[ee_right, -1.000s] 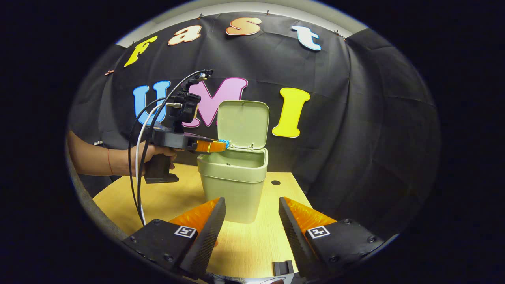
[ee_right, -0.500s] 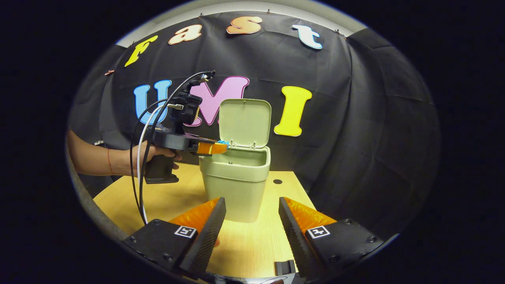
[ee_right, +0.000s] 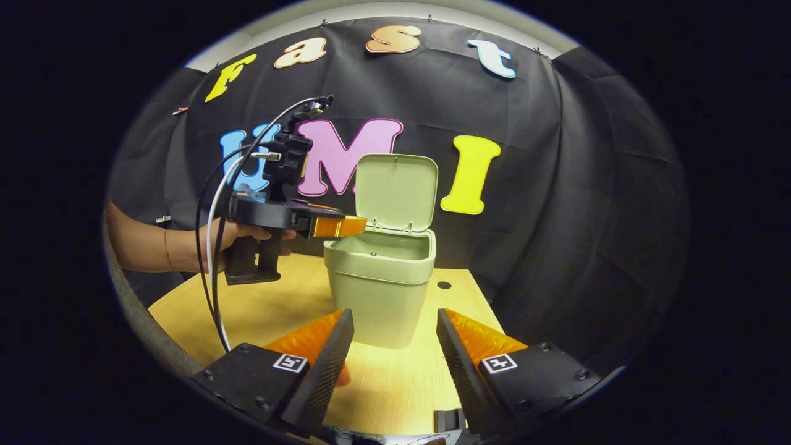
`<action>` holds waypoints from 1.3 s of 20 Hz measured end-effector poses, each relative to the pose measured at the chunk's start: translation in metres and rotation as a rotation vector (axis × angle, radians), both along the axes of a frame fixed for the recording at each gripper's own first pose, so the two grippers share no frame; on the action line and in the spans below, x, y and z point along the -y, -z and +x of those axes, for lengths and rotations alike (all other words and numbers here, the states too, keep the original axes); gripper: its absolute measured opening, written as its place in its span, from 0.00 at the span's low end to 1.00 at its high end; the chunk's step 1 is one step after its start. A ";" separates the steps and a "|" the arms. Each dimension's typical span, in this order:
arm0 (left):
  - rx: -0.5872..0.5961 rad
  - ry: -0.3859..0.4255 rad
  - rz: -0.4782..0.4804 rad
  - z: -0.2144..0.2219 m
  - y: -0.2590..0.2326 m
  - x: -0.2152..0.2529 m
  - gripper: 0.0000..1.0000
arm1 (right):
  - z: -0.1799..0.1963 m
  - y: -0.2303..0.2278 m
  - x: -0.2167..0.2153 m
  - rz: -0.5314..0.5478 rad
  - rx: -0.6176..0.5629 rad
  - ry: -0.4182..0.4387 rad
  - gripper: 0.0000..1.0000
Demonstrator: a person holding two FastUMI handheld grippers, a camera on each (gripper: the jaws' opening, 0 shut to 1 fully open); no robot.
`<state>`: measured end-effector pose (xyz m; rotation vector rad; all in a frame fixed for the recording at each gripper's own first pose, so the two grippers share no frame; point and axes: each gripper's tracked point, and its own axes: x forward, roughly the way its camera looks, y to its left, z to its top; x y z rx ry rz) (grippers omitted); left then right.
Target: Press the lid of the desktop garbage bin to open it, pick up the crumpled paper on the desktop and throw it into the bin, then pick up the pop can on the desktop and drop it into the bin, and finally close the garbage bin lid.
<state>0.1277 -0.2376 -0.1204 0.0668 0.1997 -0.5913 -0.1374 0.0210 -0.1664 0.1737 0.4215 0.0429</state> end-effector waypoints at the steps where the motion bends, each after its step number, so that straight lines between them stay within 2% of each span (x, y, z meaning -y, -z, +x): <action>1: 0.006 -0.020 -0.004 -0.003 -0.003 -0.007 0.93 | 0.001 0.001 -0.003 0.003 0.000 -0.012 0.88; 8: 0.018 -0.143 -0.044 -0.040 -0.017 -0.067 0.93 | 0.009 0.013 -0.037 0.029 -0.013 -0.135 0.96; 17: -0.035 -0.308 -0.030 -0.089 0.008 -0.153 0.93 | 0.011 0.055 -0.075 0.039 -0.083 -0.295 0.96; 23: -0.096 -0.397 -0.027 -0.121 0.031 -0.186 0.93 | 0.009 0.089 -0.098 0.068 -0.165 -0.383 0.97; 24: -0.104 -0.411 -0.024 -0.125 0.034 -0.190 0.96 | 0.008 0.095 -0.103 0.070 -0.181 -0.399 0.97; 26: -0.115 -0.436 -0.023 -0.133 0.037 -0.199 0.93 | 0.008 0.107 -0.111 0.070 -0.206 -0.430 0.97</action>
